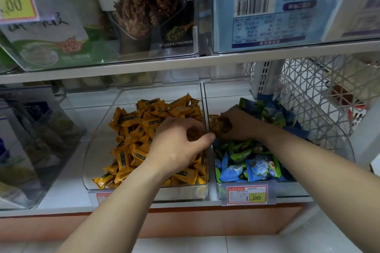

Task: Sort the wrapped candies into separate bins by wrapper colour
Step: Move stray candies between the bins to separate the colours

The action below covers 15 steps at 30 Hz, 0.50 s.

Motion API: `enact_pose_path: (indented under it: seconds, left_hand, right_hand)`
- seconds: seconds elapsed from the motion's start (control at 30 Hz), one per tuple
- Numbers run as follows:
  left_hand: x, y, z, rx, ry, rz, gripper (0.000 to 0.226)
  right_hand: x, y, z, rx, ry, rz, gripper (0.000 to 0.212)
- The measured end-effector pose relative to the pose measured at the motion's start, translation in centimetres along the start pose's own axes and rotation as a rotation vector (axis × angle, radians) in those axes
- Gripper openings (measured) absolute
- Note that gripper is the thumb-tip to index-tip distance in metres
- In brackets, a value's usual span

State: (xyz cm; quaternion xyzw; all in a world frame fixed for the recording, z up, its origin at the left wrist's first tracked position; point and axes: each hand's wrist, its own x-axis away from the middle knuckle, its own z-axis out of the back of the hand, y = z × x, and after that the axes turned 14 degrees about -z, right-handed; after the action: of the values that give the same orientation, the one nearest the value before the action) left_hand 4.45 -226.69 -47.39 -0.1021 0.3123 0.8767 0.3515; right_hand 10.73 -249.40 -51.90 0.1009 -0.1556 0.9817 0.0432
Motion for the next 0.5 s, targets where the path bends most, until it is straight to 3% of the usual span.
enact_pose_path:
  seconds: [0.23,0.5]
  left_hand:
    - [0.1,-0.1,0.0,-0.01,-0.025,0.025,0.041]
    - [0.0,-0.2,0.0,0.01,-0.021,0.034,0.048]
  right_hand:
    - [-1.9,-0.2,-0.6,0.11,-0.058,-0.085,0.1]
    - [-3.7,-0.6,-1.5,0.233,-0.101,-0.119,0.102]
